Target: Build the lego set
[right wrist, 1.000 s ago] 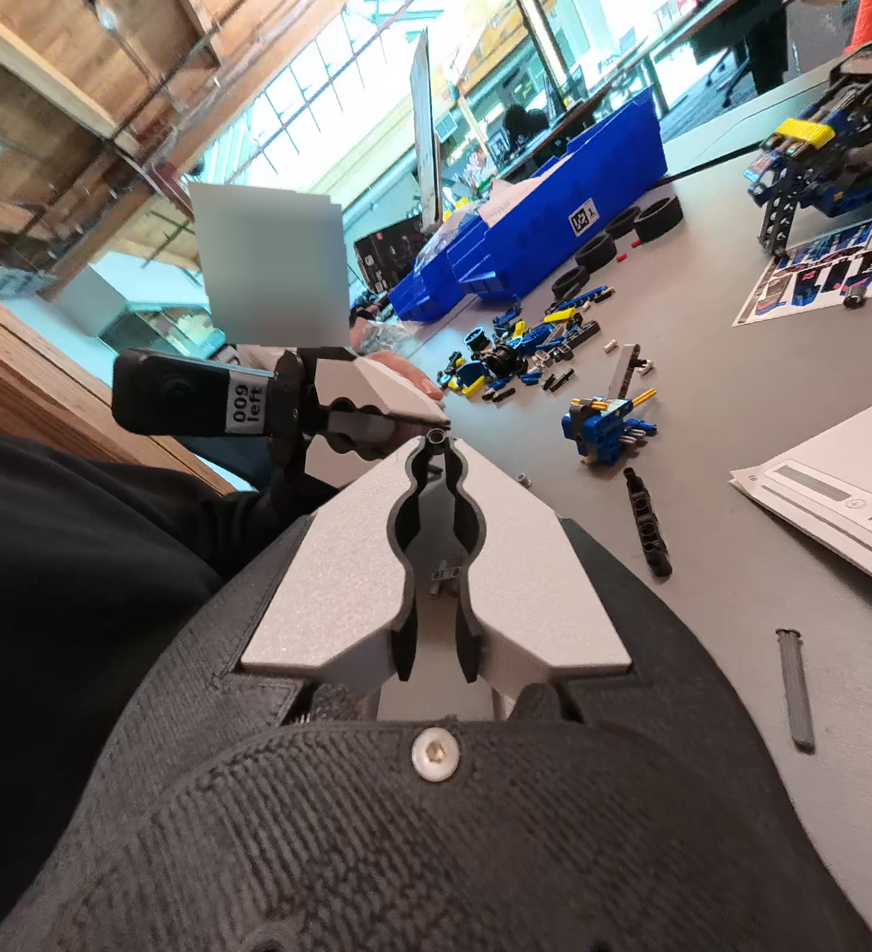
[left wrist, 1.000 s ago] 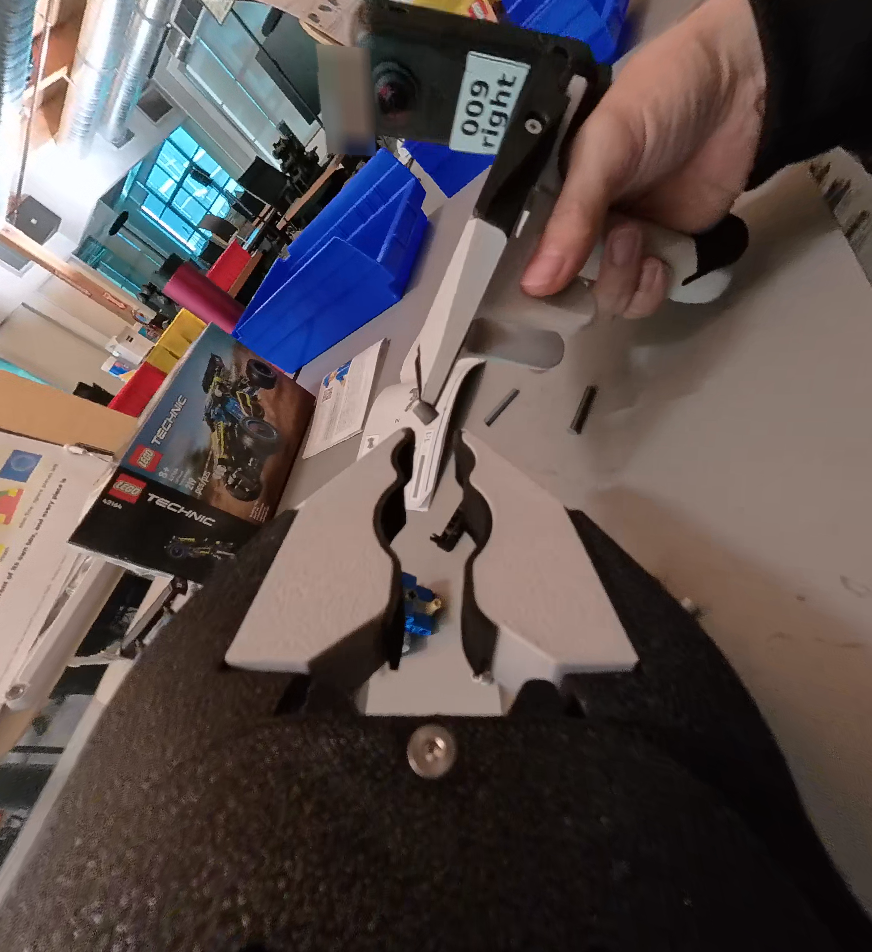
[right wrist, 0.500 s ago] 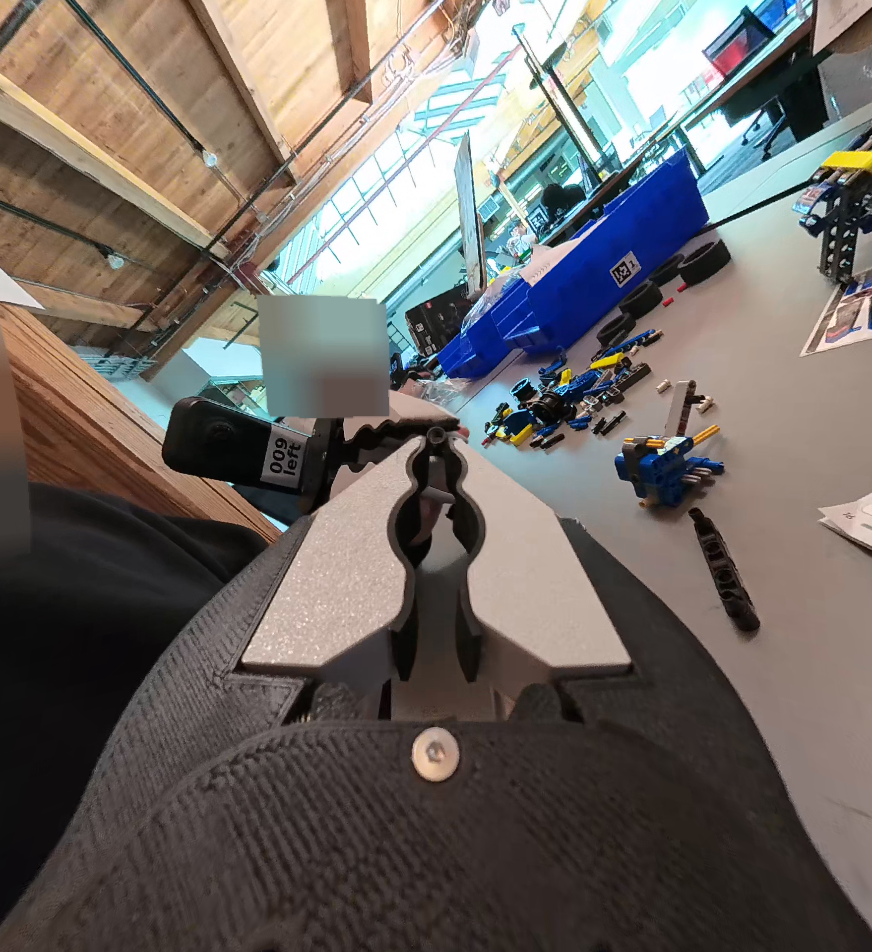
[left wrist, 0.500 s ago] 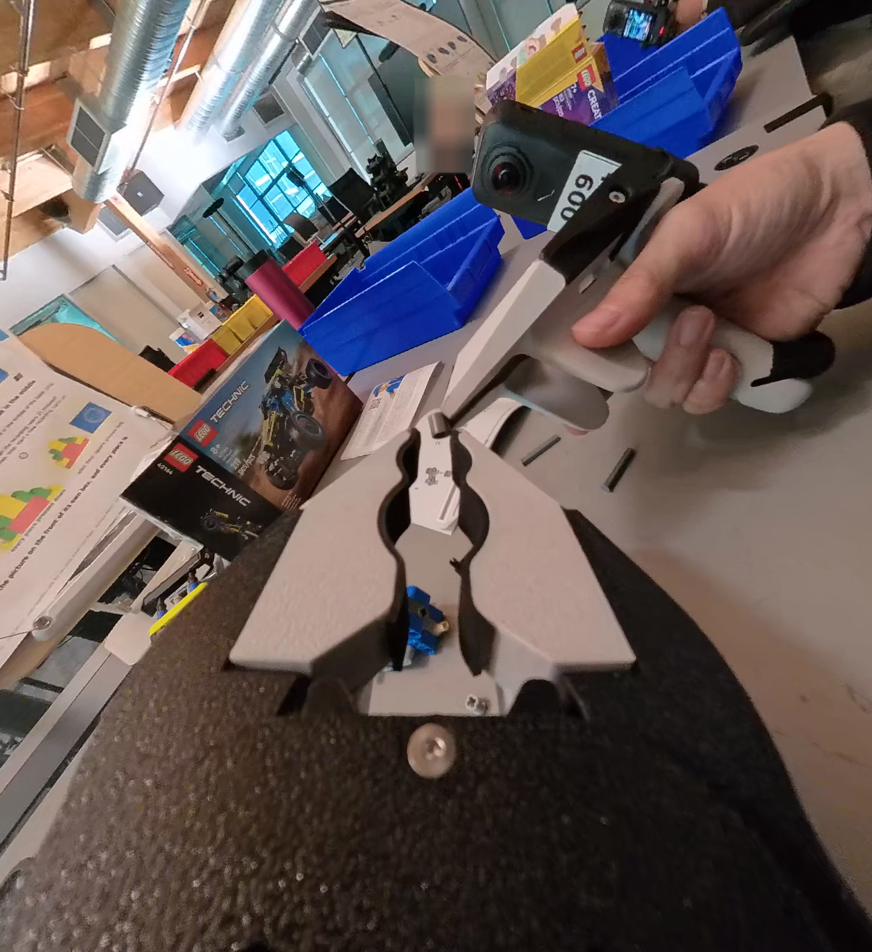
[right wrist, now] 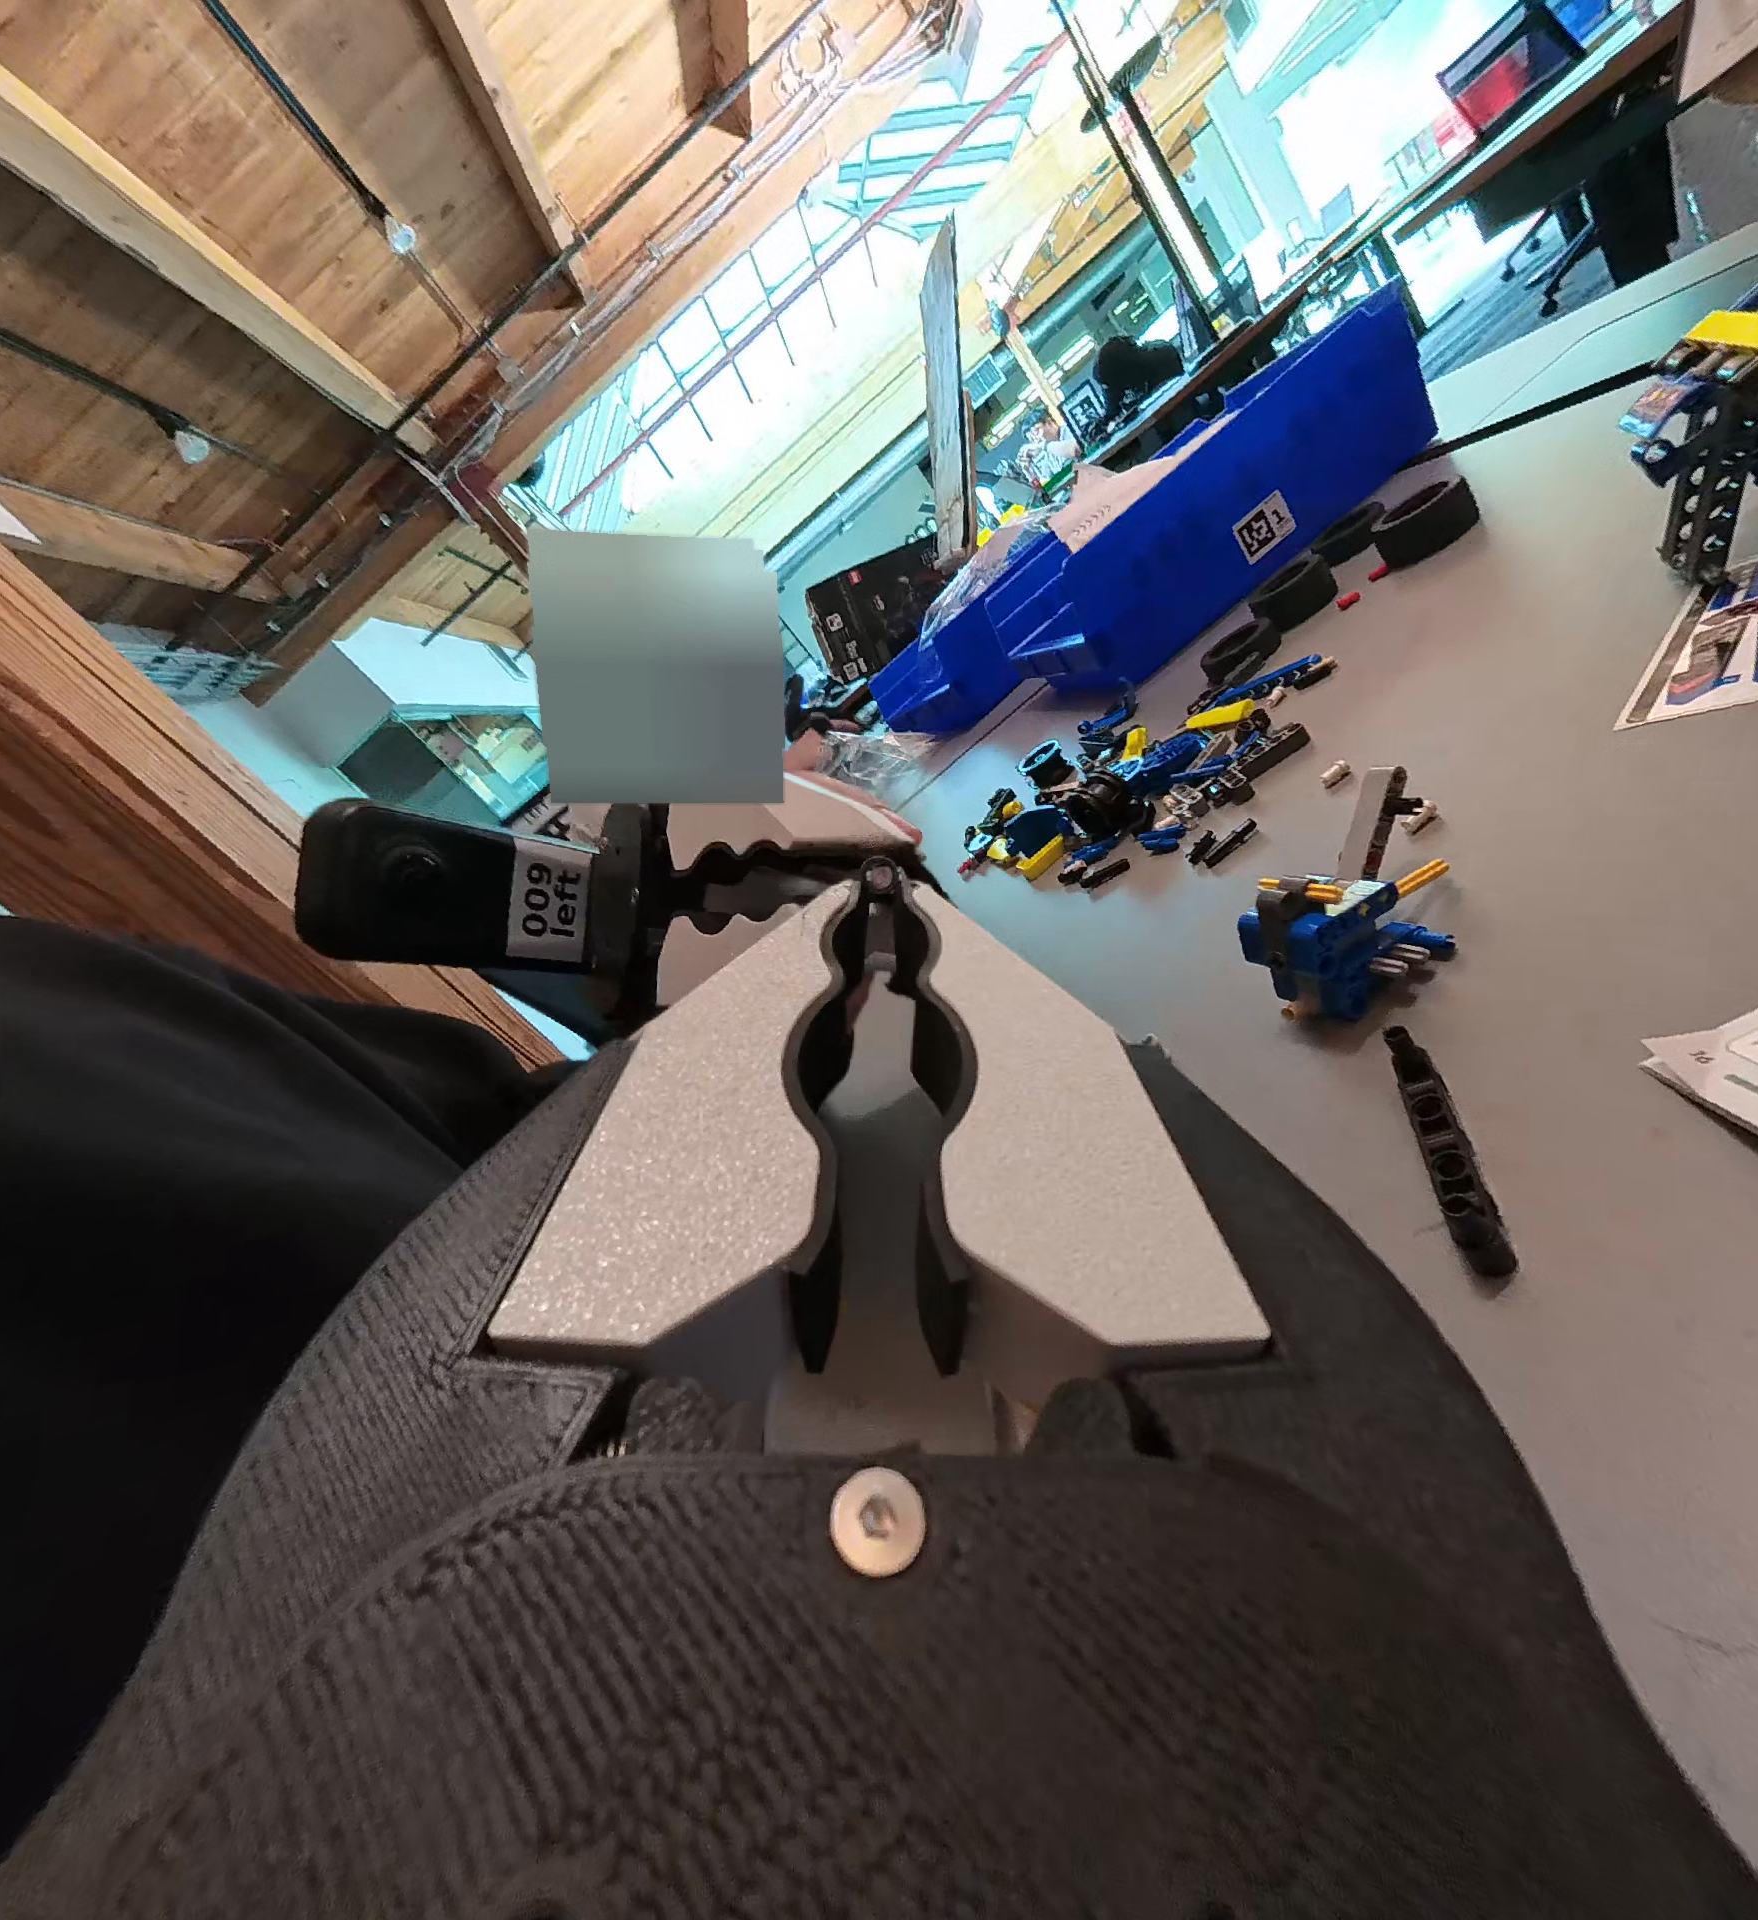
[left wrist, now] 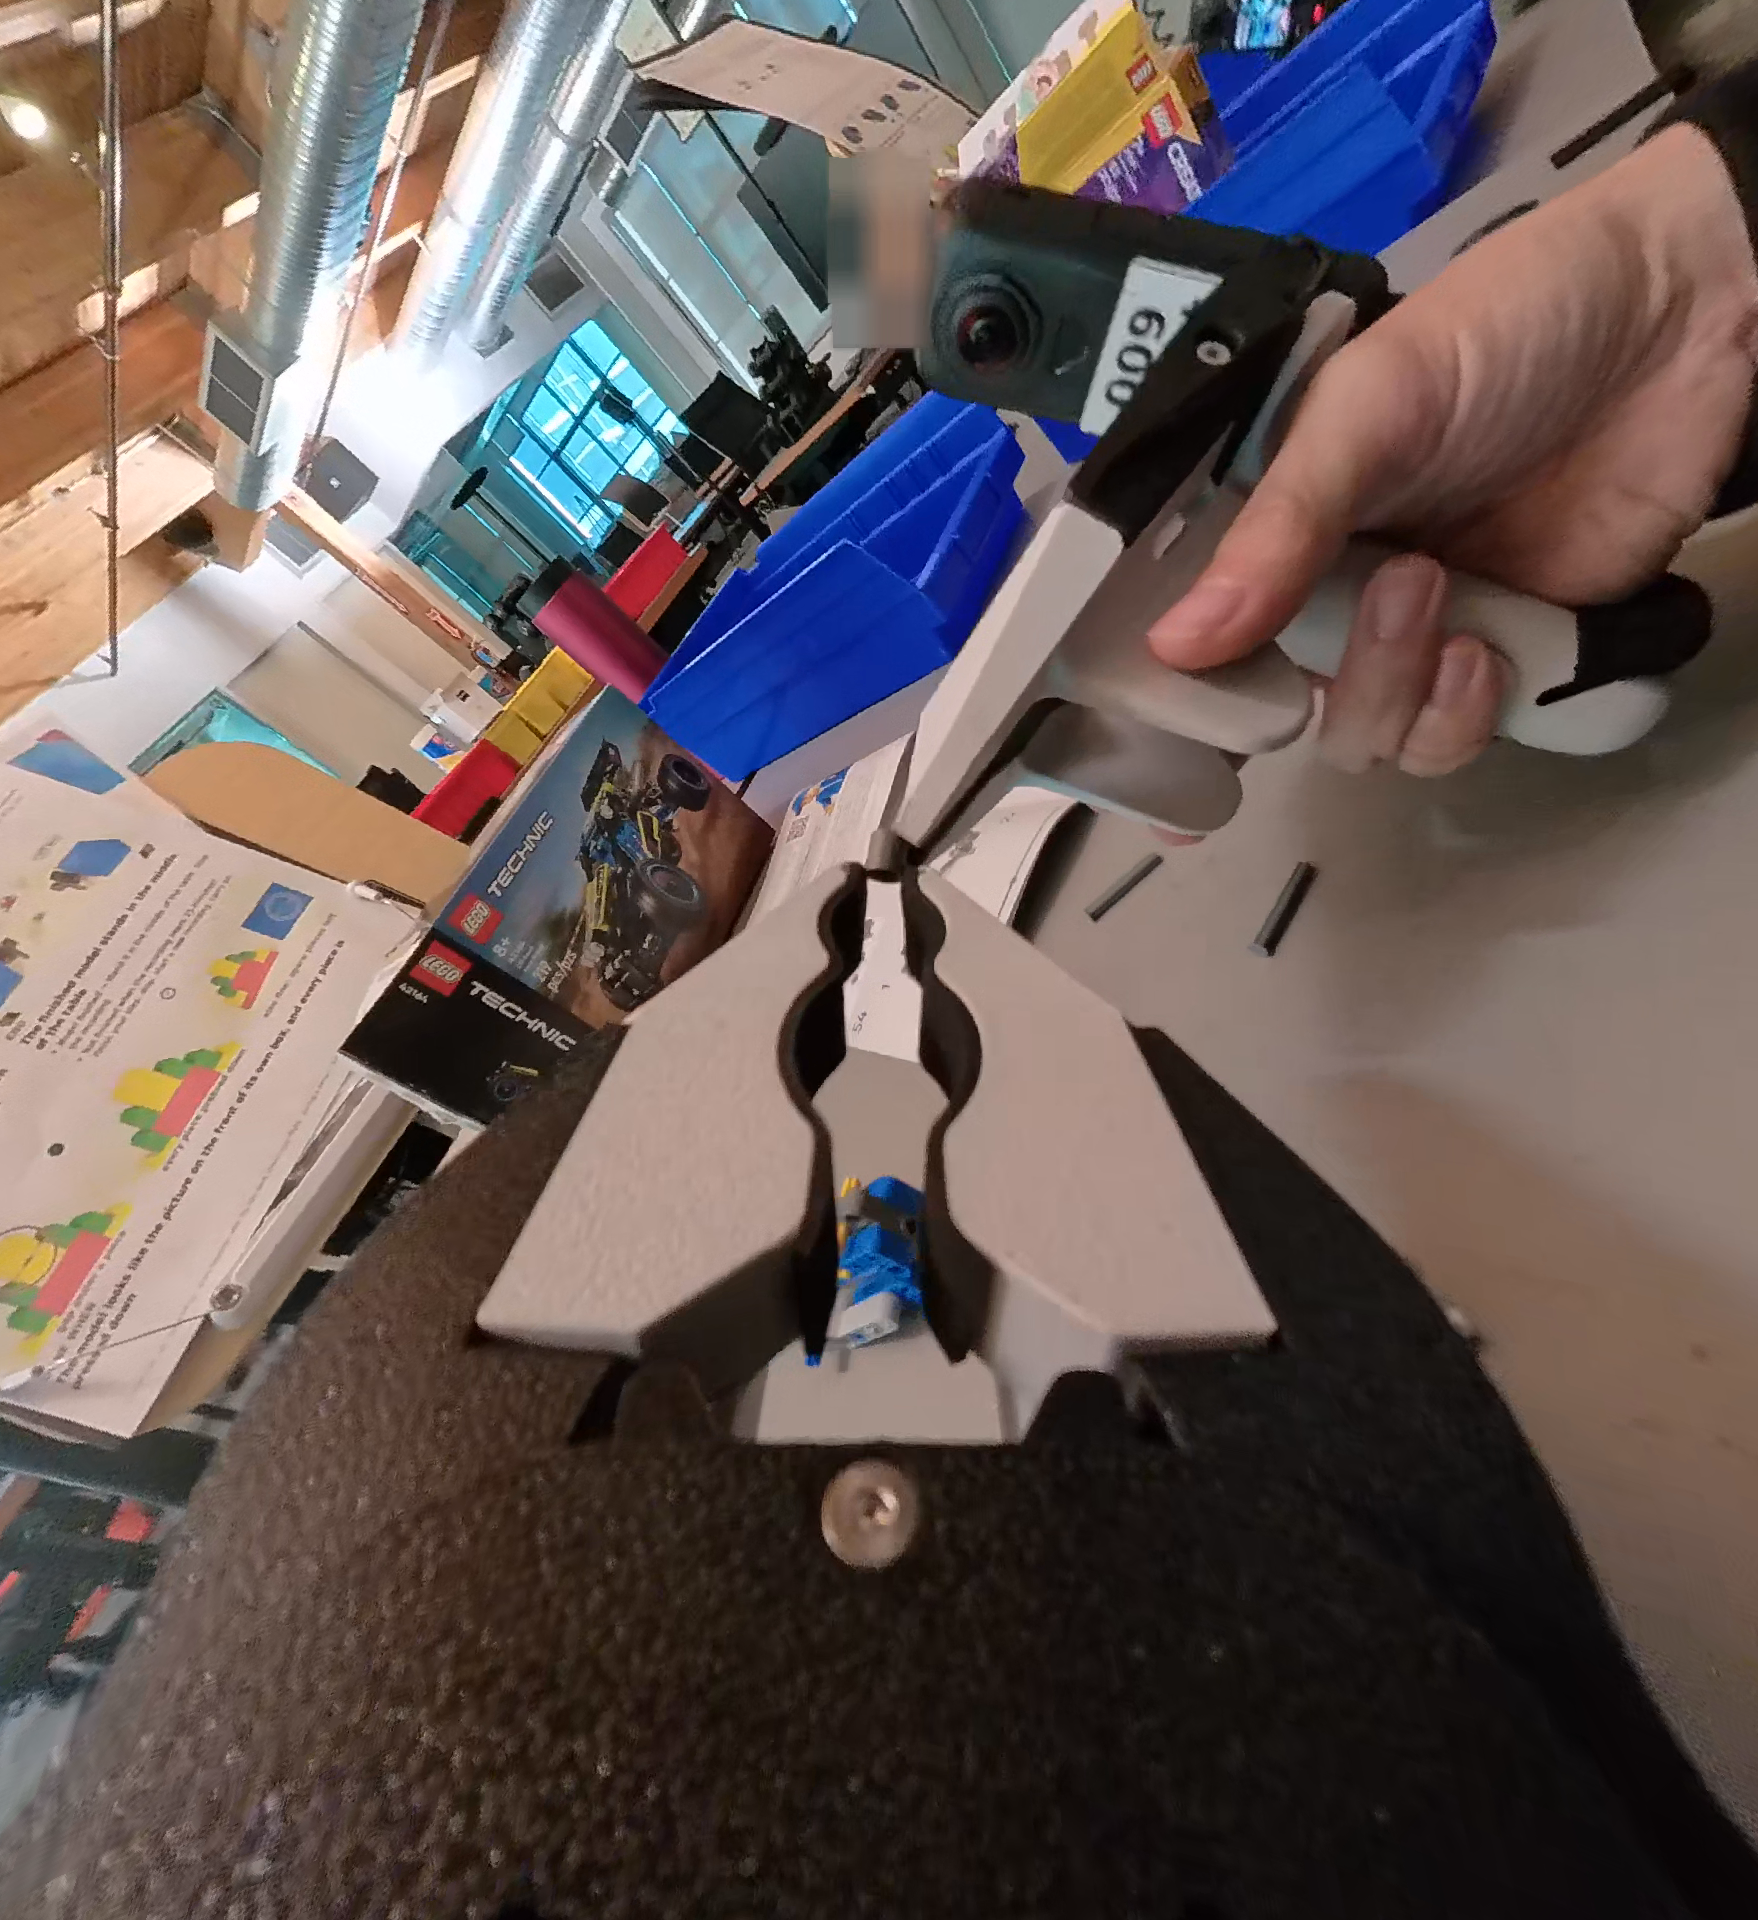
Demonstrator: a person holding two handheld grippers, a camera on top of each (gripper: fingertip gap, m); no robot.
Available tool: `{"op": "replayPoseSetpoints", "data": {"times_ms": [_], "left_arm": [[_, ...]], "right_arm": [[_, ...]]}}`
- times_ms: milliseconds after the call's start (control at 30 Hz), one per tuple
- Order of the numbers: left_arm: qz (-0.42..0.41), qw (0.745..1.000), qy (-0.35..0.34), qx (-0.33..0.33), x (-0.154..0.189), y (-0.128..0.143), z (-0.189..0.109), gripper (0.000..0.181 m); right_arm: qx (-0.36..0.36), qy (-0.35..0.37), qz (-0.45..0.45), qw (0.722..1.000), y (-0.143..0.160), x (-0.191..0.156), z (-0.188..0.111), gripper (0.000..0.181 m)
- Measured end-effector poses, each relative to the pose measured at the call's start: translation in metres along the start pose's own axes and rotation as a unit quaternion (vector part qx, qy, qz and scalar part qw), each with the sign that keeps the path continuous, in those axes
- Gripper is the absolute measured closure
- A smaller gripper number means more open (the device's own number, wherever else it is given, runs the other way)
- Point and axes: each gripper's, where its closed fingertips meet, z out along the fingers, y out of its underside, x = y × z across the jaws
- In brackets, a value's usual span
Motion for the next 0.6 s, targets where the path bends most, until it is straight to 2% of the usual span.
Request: {"op": "replayPoseSetpoints", "data": {"times_ms": [167, 600], "left_arm": [[0.043, 0.999, 0.004, -0.016, 0.0016, 0.0027, 0.001, 0.178], [0.035, 0.999, 0.014, -0.025, 0.0045, 0.0062, 0.0042, 0.177]], "right_arm": [[-0.013, 0.017, -0.039, 0.999, 0.0014, 0.0017, -0.001, 0.177], [-0.018, 0.039, -0.074, 0.996, 0.0013, 0.0061, -0.0011, 0.175]]}}
